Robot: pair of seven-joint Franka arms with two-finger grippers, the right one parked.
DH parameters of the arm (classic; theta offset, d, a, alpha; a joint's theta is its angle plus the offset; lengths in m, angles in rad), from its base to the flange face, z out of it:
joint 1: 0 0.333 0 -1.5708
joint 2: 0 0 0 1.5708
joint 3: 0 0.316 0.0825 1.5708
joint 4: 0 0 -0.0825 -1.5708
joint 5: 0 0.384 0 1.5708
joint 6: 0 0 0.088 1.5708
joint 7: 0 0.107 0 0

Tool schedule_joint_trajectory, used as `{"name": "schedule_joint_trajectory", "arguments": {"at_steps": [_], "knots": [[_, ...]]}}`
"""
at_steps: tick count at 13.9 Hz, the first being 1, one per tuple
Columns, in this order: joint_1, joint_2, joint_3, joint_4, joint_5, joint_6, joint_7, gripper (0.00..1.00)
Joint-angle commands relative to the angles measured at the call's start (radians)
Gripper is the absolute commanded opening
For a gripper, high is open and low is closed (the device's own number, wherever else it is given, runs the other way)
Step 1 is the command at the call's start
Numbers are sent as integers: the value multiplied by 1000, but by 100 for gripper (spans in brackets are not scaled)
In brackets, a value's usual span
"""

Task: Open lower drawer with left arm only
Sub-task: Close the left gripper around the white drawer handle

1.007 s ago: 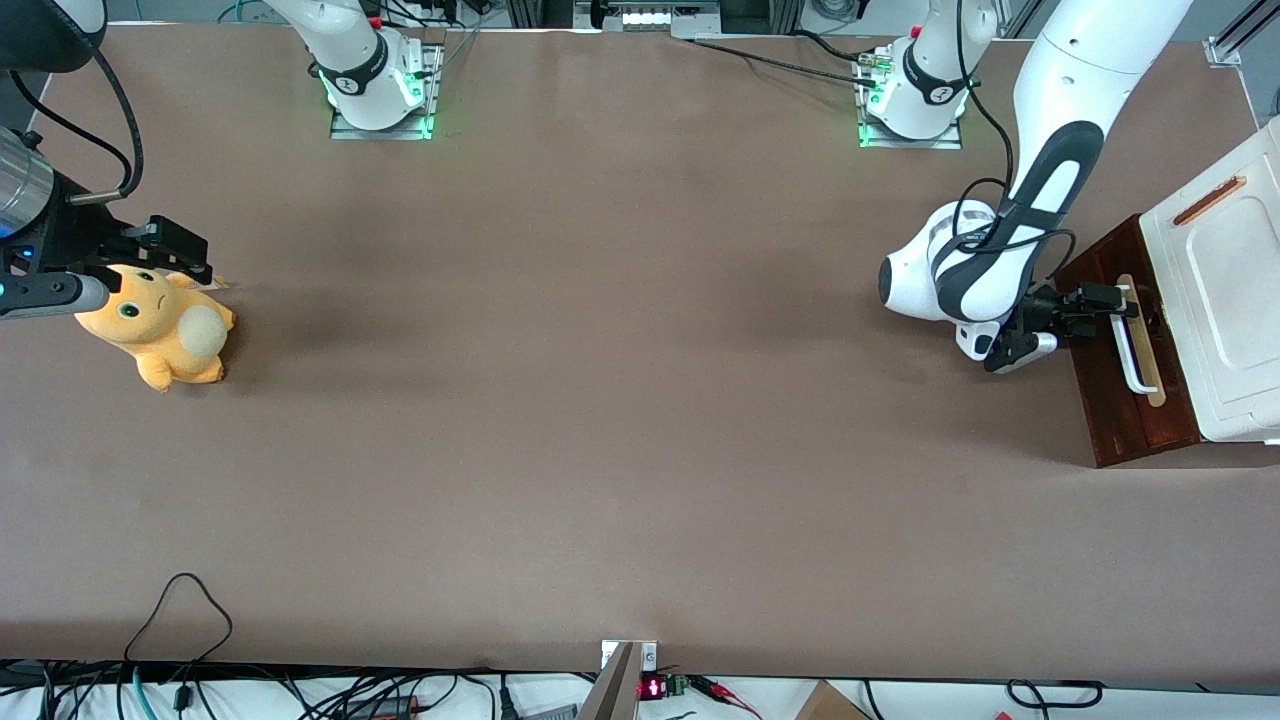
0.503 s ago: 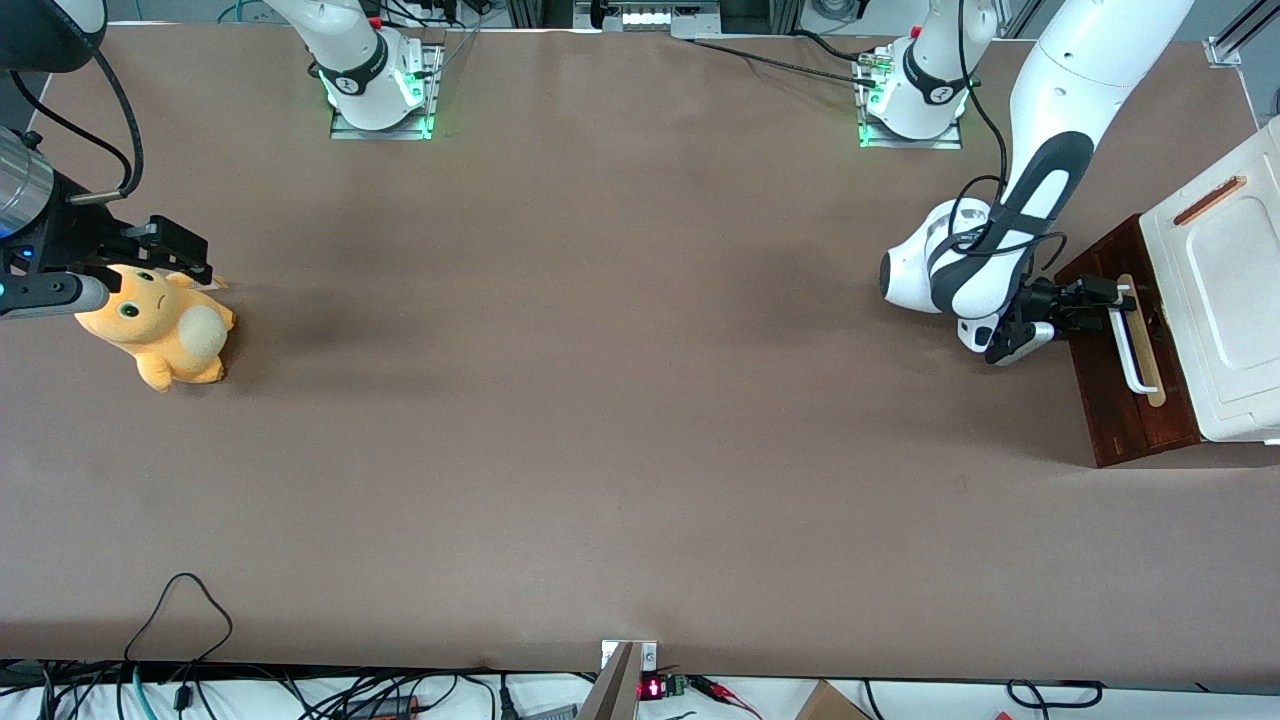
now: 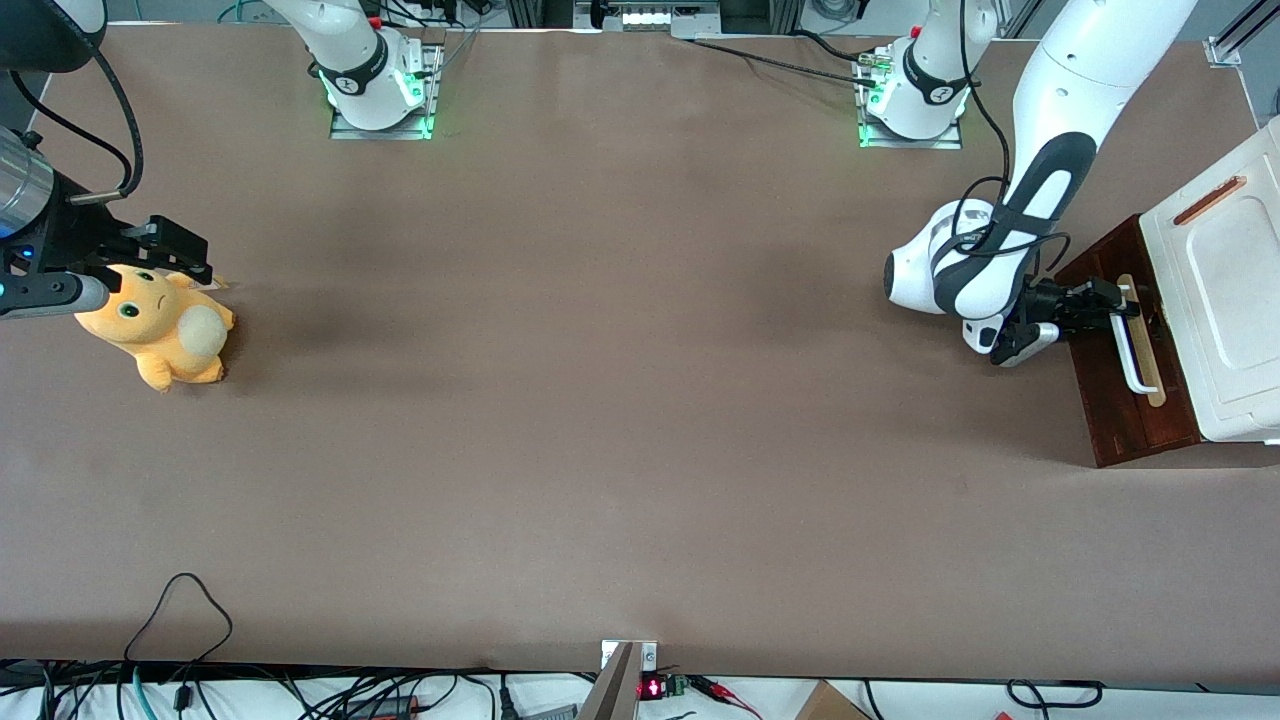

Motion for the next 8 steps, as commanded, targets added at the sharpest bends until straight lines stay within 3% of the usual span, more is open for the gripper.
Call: {"name": "schedule_joint_trajectory", "arguments": {"at_steps": [1,4,5,8], "knots": [[5,8,3,-1,32,-10,-15,46],[5,11,9,2,78,-8,-7,38],[5,14,13,3,85,-7,-7,26],[5,19,16,5,92,-5,-7,24]]}}
